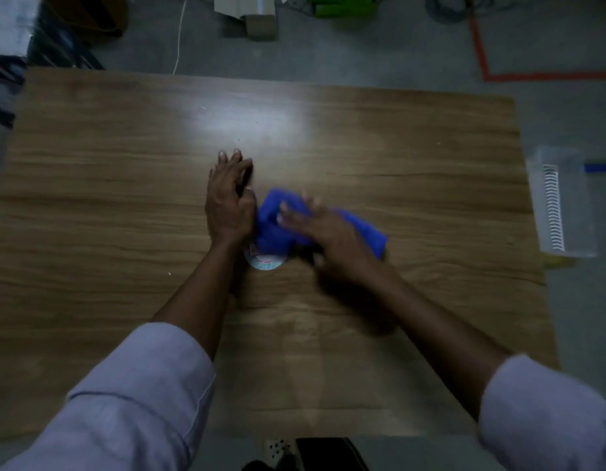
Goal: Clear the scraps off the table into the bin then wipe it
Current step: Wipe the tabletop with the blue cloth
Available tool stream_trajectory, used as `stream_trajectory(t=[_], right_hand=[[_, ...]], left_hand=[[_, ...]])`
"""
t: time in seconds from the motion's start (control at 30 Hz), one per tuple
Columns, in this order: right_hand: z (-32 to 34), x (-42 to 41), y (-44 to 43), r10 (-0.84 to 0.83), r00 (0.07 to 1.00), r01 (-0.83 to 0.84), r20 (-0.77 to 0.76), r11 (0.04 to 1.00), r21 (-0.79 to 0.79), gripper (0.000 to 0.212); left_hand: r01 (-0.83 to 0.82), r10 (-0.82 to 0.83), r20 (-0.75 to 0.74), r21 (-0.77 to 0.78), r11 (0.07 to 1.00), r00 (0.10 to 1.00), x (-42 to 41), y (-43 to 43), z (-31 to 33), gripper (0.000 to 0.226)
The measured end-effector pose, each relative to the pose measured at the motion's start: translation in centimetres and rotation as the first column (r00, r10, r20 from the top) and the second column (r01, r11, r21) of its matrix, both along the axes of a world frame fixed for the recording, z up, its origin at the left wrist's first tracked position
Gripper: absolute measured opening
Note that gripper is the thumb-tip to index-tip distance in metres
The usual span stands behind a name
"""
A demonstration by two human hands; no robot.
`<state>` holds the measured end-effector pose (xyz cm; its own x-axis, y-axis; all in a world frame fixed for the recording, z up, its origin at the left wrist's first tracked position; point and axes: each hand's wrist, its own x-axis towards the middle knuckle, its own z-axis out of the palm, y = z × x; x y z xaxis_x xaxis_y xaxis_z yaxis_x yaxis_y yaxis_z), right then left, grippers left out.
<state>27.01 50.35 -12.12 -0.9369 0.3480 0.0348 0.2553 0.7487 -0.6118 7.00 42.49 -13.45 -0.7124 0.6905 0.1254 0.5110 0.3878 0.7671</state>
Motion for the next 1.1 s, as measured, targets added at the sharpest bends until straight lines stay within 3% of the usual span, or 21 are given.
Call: stream_trajectory(t=[0.07,0.13,0.2,0.3,0.4,0.47,0.57,0.67,0.77,0.8,0.87,0.97,1.03,1.1], right_hand=[[0.9,3.7,-3.9,0.21,0.978,-0.209,0.017,0.976,-0.057,0.056],[2.1,6.5,-4.0,0.255,0.967,-0.255,0.006,0.967,-0.019,0.053],[2.9,6.9,-0.6,-0.019,0.998,0.022,-0.055,0.997,0.073,0.059],[2.7,4.3,6.5,-0.516,0.853,0.521,-0.072,0.843,0.133,0.057],[0.0,1.2,7.6,-0.632,0.77,0.619,0.086,0.773,0.139,0.057],[-1.1,-0.5,4.3,-0.557,0.829,0.546,0.041,0.824,0.156,0.055],[-1.1,-0.4,-3.8,-0.31,0.949,0.314,-0.059,0.944,0.099,0.059],[-0.1,3.1,-12.6,-0.104,0.993,0.102,-0.052,0.994,-0.028,0.074],[1.1,7.8,-17.4,0.109,0.994,-0.112,-0.033,0.986,-0.121,0.067],[1.4,9.2,-17.2,0.087,0.996,-0.089,-0.02,0.987,-0.134,0.065],[1.9,11.2,-14.6,-0.158,0.987,0.157,-0.012,0.985,-0.071,0.06],[1.8,12.1,-9.4,-0.622,0.782,0.621,0.042,0.783,0.022,0.053],[0.9,11.1,-9.1,-0.656,0.75,0.651,0.081,0.754,0.087,0.049],[-0.2,9.6,-12.0,-0.572,0.82,0.567,0.016,0.817,0.104,0.049]], left_hand=[[0.027,-0.027,0.039,0.01,1.0,0.999,0.1,-0.7,0.5,0.055],[0.042,-0.044,0.058,0.026,0.999,0.997,0.4,-2.0,0.4,0.058],[0.046,-0.047,0.038,0.033,0.998,0.998,1.5,-3.7,0.2,0.059],[0.112,-0.108,-0.079,0.045,0.993,0.991,4.3,-6.3,-0.4,0.054],[0.078,-0.067,-0.116,0.09,0.993,0.991,7.0,-9.5,-0.6,0.049],[0.024,-0.015,-0.093,0.102,0.995,0.996,8.6,-11.9,-0.6,0.053],[-0.021,0.026,-0.047,0.087,0.996,0.999,10.0,-15.3,-0.3,0.054],[-0.054,0.055,-0.004,0.085,0.995,0.998,10.7,-17.9,0.6,0.05],[-0.095,0.091,0.046,0.097,0.991,0.995,11.4,-19.8,1.5,0.049],[-0.084,0.079,0.051,0.106,0.991,0.996,11.6,-20.4,1.5,0.049],[-0.044,0.039,0.042,0.127,0.991,0.998,12.2,-21.3,1.2,0.048],[-0.043,0.043,0.005,0.125,0.991,0.999,12.6,-23.2,-0.1,0.048],[-0.078,0.077,0.017,0.114,0.99,0.997,13.1,-24.6,-0.7,0.048],[-0.08,0.077,0.036,0.116,0.99,0.996,13.6,-25.6,-0.9,0.051]])
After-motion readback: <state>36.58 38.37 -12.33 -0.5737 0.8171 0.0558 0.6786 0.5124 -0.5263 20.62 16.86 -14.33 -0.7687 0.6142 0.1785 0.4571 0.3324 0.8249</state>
